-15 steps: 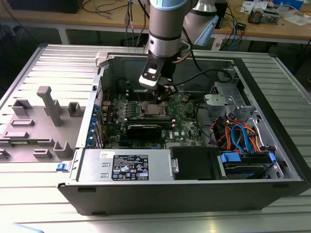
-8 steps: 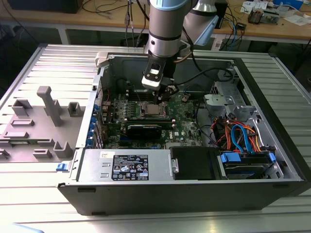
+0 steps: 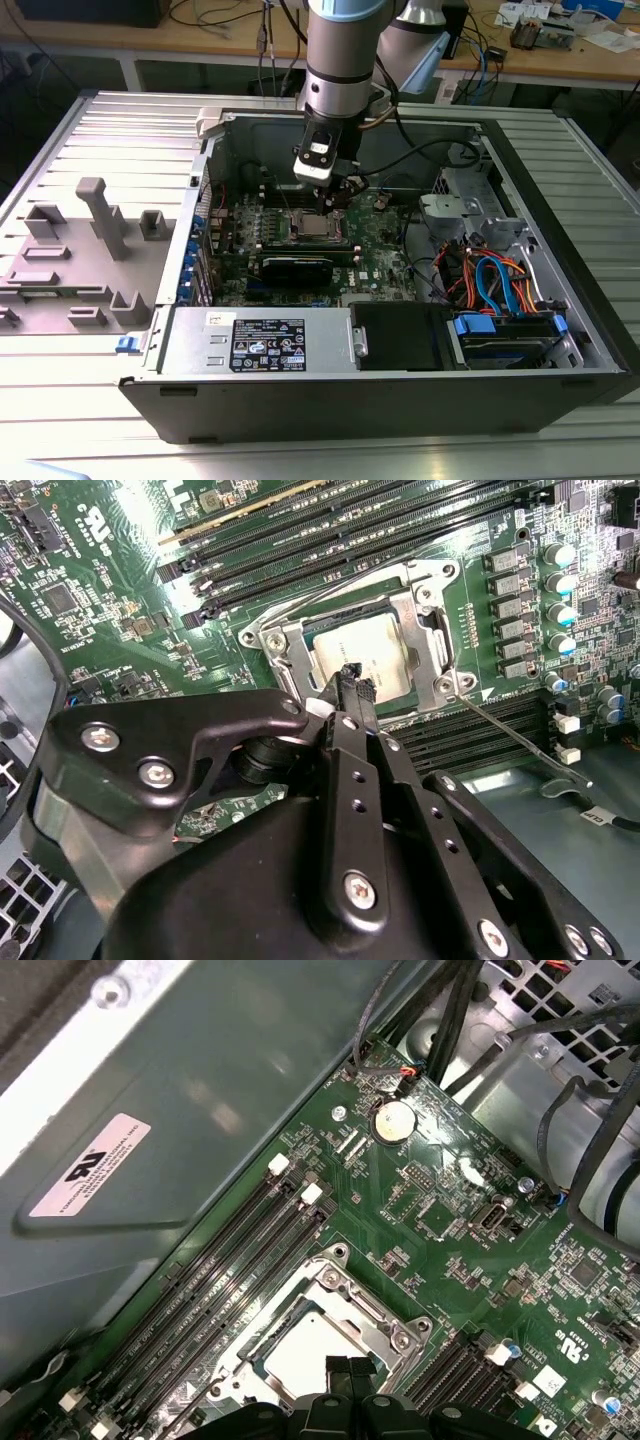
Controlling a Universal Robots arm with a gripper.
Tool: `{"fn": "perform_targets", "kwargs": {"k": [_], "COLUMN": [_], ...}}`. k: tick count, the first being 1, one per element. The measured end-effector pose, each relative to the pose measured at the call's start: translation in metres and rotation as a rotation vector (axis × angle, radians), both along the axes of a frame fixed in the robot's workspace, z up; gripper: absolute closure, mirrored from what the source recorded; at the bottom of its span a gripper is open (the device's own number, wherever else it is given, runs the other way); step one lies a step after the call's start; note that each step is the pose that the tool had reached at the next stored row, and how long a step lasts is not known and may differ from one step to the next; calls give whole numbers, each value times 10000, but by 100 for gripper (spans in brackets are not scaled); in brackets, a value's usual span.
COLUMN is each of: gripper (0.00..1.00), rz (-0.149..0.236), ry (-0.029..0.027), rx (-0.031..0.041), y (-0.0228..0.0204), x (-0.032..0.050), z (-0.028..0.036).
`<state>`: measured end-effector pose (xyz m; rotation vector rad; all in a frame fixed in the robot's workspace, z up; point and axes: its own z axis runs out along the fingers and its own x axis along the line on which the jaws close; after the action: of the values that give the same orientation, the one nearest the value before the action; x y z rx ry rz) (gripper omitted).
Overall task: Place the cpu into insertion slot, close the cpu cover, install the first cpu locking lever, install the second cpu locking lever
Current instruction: 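Close the cpu cover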
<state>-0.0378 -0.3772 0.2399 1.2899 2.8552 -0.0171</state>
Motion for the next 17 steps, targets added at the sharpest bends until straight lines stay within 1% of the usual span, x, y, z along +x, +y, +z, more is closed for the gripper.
{"fn": "perform_targets", "kwargs": {"k": [8, 11, 17], "gripper": [89, 89, 89], "rz": [2, 167, 191], "ry": [1, 1, 1], "rx": [0, 0, 0], "y": [0, 0, 0], "x": [0, 0, 0], "z": [0, 0, 0]}}
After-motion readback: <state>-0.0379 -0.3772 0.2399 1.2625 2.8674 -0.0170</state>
